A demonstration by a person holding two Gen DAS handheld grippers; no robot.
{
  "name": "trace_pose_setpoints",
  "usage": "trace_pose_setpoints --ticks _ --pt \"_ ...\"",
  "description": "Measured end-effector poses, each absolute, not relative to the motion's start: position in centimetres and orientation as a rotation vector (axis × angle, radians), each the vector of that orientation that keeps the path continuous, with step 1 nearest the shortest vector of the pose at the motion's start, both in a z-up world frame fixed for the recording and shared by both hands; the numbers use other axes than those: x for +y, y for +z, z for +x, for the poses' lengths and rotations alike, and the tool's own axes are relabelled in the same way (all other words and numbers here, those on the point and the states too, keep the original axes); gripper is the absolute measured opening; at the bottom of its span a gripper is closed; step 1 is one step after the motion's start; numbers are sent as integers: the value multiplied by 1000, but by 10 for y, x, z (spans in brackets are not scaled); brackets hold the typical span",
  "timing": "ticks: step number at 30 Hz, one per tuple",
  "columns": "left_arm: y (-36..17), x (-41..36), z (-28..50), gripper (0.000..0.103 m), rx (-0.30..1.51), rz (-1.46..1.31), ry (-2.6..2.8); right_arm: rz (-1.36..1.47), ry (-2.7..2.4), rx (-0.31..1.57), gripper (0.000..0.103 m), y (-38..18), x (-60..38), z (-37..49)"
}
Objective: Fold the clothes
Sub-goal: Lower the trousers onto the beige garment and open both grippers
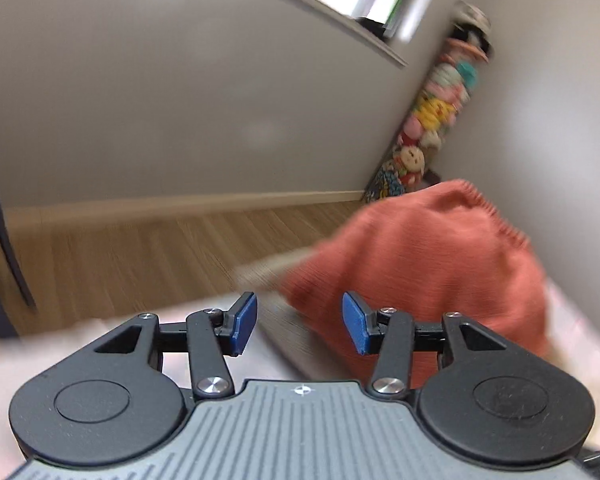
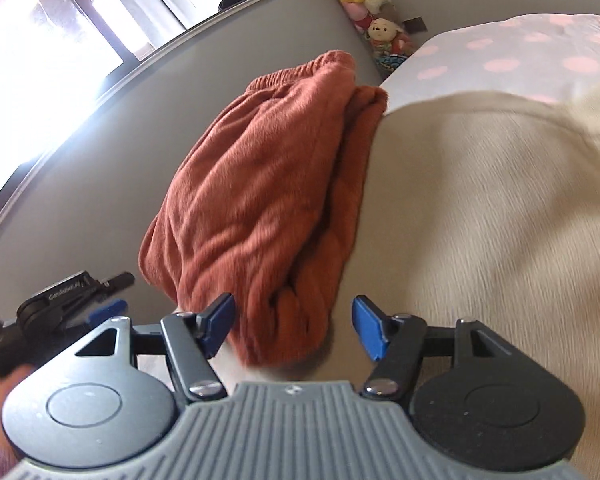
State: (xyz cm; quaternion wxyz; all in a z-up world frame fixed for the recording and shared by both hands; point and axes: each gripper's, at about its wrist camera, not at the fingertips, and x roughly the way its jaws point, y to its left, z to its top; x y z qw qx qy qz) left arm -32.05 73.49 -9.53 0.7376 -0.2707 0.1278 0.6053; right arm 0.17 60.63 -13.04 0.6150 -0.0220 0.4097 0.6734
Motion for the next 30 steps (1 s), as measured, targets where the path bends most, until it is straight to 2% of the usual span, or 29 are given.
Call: trace_pose_setpoints --ticks 7,11,13,15,17,18,19,21,23,26,30 --pt "-101 752 -307 41 512 -204 1106 -150 1554 877 68 -138 596 -24" --pt "-108 756 -285 41 584 -94 1007 -163 1538 845 68 -138 600 -27" --pt "-108 763 -276 32 616 -82 967 -161 1535 839 68 -138 602 -29" --pt "-108 770 -267 9 651 -84 921 -165 1535 832 68 -138 606 -32" --pt "-105 773 -261 1 681 -66 908 -179 1541 822 68 -137 612 -35" --pt "-103 774 -258 0 696 -56 903 -186 1544 817 67 -137 615 -37" --pt "-99 775 -259 0 693 -54 907 -194 1543 821 66 -137 619 -39" --pt "-90 779 -261 0 681 -51 931 -211 1541 837 40 -138 628 -42" --pt "-78 784 -266 0 662 -53 967 -189 1538 874 28 -137 634 -42" --pt "-67 791 -269 0 669 -29 1009 -112 1570 883 24 -129 633 -48" --pt "-81 803 -256 0 742 -56 1024 -180 1566 838 22 -130 638 -61"
